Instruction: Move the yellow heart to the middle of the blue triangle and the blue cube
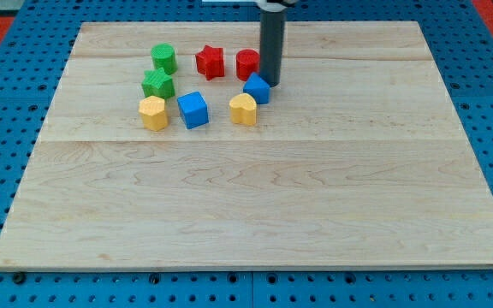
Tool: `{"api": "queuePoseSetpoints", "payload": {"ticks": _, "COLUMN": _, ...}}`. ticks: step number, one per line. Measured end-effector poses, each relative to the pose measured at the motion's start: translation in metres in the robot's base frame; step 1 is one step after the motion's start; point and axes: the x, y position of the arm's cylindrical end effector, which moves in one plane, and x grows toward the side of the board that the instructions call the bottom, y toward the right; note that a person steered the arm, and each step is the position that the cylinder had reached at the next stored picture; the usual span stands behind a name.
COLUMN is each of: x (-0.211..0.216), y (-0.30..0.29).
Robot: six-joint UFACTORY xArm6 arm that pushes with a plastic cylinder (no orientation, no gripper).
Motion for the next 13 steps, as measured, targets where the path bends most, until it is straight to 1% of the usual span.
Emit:
{"api": "queuePoseSetpoints", "payload": {"ticks": 1, "x": 0.000, "y": -0.011}}
{"api": "queuePoseSetpoints", "payload": {"ticks": 2, "x": 0.011, "y": 0.023}}
{"api": "queuePoseSetpoints", "payload": {"ticks": 3, "x": 0.047, "y": 0.023}}
{"api": "queuePoseSetpoints", "payload": {"ticks": 4, "x": 0.055, "y": 0.017}}
{"api": "queuePoseSetpoints", "payload": {"ticks": 6, "x": 0.041, "y": 0.006}}
{"api": "queuePoseSetpoints", "payload": {"ticks": 13, "x": 0.040, "y": 0.005}}
